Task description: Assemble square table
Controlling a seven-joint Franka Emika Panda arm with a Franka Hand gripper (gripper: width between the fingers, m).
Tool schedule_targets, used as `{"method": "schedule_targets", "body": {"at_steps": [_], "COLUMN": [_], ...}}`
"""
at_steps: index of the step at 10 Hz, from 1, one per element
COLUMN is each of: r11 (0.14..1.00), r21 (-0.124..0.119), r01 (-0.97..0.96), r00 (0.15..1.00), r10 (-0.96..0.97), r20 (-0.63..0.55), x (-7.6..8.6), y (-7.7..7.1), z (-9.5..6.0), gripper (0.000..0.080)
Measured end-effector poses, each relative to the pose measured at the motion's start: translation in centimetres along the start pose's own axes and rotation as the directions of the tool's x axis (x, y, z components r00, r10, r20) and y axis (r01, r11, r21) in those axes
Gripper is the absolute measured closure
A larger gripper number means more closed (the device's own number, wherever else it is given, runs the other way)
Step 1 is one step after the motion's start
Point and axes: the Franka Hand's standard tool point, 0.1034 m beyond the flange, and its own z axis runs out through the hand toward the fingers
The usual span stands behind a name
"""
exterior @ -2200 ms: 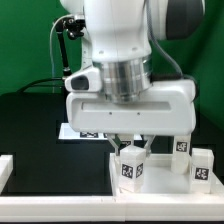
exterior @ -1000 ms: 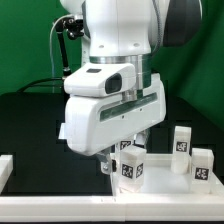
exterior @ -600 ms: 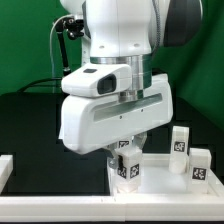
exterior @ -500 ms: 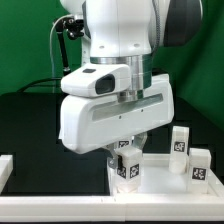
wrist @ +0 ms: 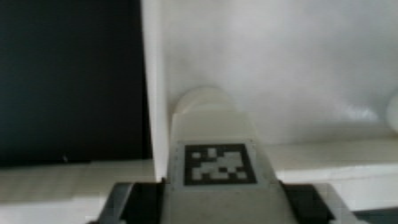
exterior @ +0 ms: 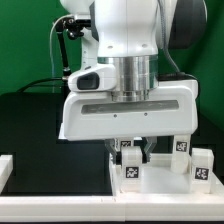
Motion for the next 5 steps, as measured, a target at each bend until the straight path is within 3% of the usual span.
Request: {"method": "schedule_targets", "body": {"at_steps": [2, 5], "r11": [0.918, 0.827], "r21": [0.029, 0.017], "r01": [-0.395, -0.562], "r00": [0.918, 0.826], "r10": [0.393, 0.559], "r20": [0.057, 0.070], "x": [-0.01, -0.09], "y": [-0.01, -0.08], "z": [0.05, 0.11], "gripper": [0.0508, 0.0508]}}
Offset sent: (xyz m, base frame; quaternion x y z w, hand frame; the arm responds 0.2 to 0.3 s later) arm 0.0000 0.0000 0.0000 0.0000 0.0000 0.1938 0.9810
